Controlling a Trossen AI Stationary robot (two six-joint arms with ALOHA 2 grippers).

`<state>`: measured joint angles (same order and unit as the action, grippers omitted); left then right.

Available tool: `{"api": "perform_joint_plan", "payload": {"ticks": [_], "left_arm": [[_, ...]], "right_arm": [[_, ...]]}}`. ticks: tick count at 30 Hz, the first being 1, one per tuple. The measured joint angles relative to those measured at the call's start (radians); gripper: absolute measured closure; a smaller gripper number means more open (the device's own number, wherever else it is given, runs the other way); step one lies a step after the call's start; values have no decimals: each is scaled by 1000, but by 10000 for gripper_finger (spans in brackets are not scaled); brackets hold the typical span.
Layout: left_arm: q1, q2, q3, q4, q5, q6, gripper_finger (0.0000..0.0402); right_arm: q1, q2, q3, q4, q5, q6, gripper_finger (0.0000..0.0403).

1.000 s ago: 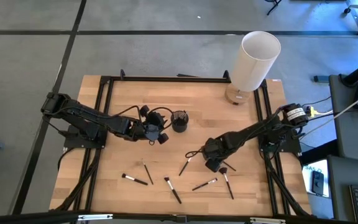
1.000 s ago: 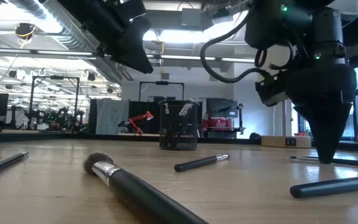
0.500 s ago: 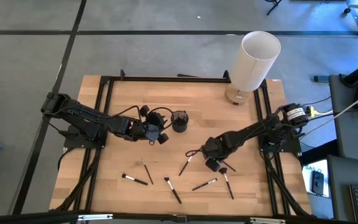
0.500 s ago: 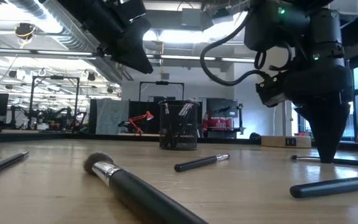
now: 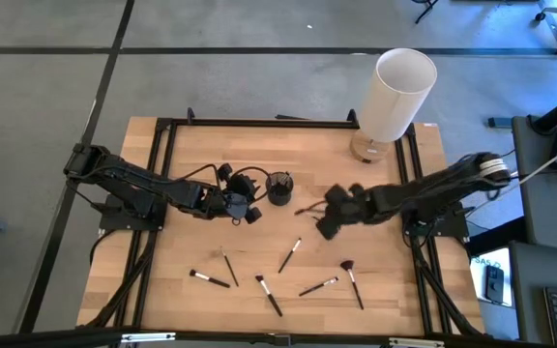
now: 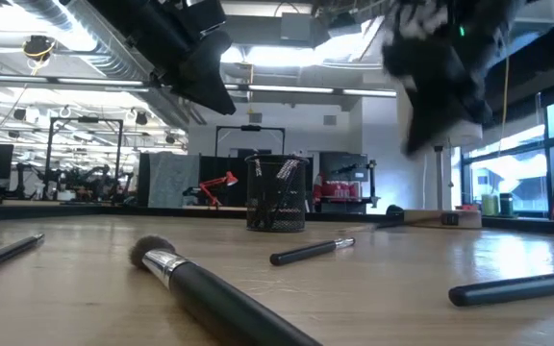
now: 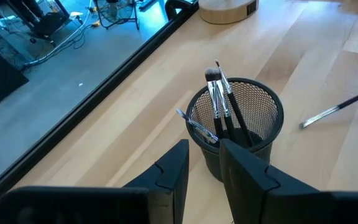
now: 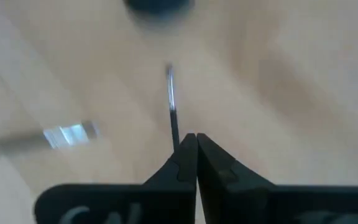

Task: Sort items
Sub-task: Put the eyeshadow brush into the organizer

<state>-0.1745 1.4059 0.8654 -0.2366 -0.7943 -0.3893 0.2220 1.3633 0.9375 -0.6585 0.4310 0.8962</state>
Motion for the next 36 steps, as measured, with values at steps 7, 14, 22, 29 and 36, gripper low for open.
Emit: {"api": "perform_joint_plan", "payload": {"ticks": [7, 14, 22, 29, 36], "left_arm": [[0, 0, 0, 1, 1, 1, 316], [0, 0, 0, -1, 1, 8, 316], [3, 0, 0, 0, 3, 10, 316], [3, 0, 0, -1, 4, 10, 316], [7, 0, 0, -3, 4, 10, 316]], "right_arm": [[-73, -100, 3, 172, 70, -163, 397], [-114, -3, 3, 138, -64, -258, 382], [-117, 203, 5, 333, -92, -400, 298], [-176, 343, 14, 379, -201, -320, 249], [-211, 414, 20, 369, -260, -395, 257]]}}
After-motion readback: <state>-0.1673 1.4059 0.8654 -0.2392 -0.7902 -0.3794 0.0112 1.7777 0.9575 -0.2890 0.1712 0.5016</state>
